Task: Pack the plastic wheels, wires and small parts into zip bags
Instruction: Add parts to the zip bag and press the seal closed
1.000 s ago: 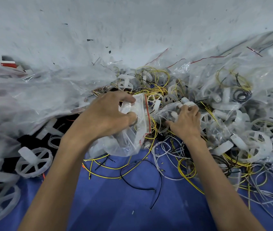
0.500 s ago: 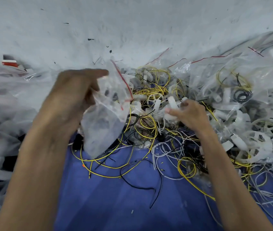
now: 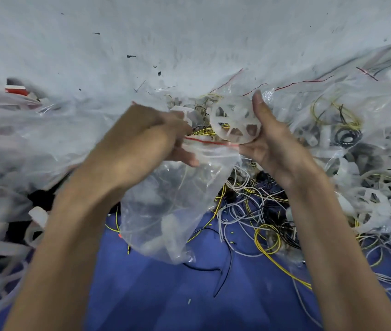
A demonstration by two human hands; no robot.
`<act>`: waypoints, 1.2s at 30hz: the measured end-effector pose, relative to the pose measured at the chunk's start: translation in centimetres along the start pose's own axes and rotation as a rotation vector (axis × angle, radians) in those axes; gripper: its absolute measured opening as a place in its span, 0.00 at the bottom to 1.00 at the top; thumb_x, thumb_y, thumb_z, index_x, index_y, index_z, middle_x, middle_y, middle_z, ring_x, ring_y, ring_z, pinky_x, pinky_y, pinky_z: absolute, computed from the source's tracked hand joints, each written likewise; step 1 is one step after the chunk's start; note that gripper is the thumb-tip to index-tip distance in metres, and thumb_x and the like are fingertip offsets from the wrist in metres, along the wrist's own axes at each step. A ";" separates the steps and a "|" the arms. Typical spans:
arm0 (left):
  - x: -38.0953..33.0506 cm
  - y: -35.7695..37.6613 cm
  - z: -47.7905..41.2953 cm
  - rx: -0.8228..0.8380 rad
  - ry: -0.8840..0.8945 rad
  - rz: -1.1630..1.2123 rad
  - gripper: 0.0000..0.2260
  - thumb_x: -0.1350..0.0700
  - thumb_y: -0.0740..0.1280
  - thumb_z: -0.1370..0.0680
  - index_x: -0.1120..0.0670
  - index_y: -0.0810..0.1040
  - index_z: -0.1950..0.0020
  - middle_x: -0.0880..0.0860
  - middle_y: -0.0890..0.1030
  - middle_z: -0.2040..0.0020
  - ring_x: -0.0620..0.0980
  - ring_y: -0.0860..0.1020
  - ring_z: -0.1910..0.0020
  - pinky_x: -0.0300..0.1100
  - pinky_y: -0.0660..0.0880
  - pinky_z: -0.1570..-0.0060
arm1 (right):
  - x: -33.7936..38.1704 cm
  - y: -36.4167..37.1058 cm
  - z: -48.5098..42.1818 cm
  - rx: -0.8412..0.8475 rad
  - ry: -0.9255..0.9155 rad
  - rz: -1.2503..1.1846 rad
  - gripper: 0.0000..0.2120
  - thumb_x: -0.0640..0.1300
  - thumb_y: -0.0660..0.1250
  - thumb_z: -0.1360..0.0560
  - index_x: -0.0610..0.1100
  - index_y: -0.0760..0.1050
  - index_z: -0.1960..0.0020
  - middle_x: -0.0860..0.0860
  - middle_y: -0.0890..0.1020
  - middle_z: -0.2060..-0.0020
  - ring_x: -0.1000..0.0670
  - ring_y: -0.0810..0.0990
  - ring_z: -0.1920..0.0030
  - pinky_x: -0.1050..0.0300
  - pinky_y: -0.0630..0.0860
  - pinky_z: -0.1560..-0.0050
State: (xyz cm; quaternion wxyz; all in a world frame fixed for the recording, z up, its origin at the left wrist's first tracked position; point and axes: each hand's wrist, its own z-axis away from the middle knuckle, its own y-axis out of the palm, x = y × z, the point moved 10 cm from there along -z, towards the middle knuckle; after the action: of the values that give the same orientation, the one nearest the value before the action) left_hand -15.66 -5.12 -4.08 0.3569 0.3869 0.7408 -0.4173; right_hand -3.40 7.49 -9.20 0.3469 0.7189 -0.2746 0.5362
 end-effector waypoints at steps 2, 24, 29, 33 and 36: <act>0.2 1.0 0.3 0.048 -0.073 0.004 0.10 0.61 0.64 0.36 0.64 0.81 0.61 0.55 0.83 0.53 0.39 0.82 0.56 0.40 0.77 0.48 | 0.4 1.4 0.3 0.035 0.000 -0.076 0.25 0.63 0.57 0.25 0.45 0.77 0.41 0.44 0.83 0.48 0.42 0.82 0.48 0.48 0.79 0.48; -0.5 -0.1 0.1 -0.020 0.165 -0.572 0.07 0.41 0.59 0.26 0.40 0.69 0.63 0.45 0.72 0.58 0.41 0.79 0.71 0.38 0.70 0.61 | 3.2 5.3 2.3 0.186 -0.109 -0.018 0.30 0.56 0.47 0.19 0.31 0.65 0.34 0.43 0.81 0.44 0.42 0.83 0.53 0.50 0.78 0.48; -0.7 1.4 0.3 0.079 0.231 -0.597 0.08 0.44 0.60 0.27 0.47 0.73 0.58 0.54 0.77 0.55 0.51 0.77 0.55 0.42 0.72 0.54 | 3.1 6.1 2.8 0.328 -0.045 -0.063 0.24 0.55 0.45 0.19 0.40 0.71 0.40 0.42 0.83 0.48 0.39 0.83 0.52 0.56 0.81 0.58; -1.3 1.8 0.6 0.107 0.268 -0.507 0.06 0.43 0.64 0.28 0.44 0.74 0.60 0.51 0.77 0.56 0.46 0.76 0.55 0.43 0.73 0.55 | 2.2 4.8 2.8 0.311 0.046 0.061 0.26 0.57 0.51 0.23 0.39 0.70 0.35 0.40 0.80 0.43 0.35 0.80 0.47 0.48 0.82 0.57; -1.8 1.9 0.7 0.104 0.301 -0.466 0.06 0.42 0.65 0.28 0.40 0.70 0.62 0.43 0.74 0.61 0.37 0.74 0.61 0.29 0.67 0.60 | 1.0 4.1 3.0 0.312 0.112 0.162 0.30 0.57 0.56 0.27 0.35 0.70 0.36 0.37 0.78 0.41 0.33 0.75 0.42 0.35 0.70 0.40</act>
State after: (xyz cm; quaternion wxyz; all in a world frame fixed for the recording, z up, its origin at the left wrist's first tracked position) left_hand -13.10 -5.57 -3.44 0.1171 0.2815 0.8321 -0.4633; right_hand -4.51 2.57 -7.96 0.2014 0.7086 -0.2256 0.6375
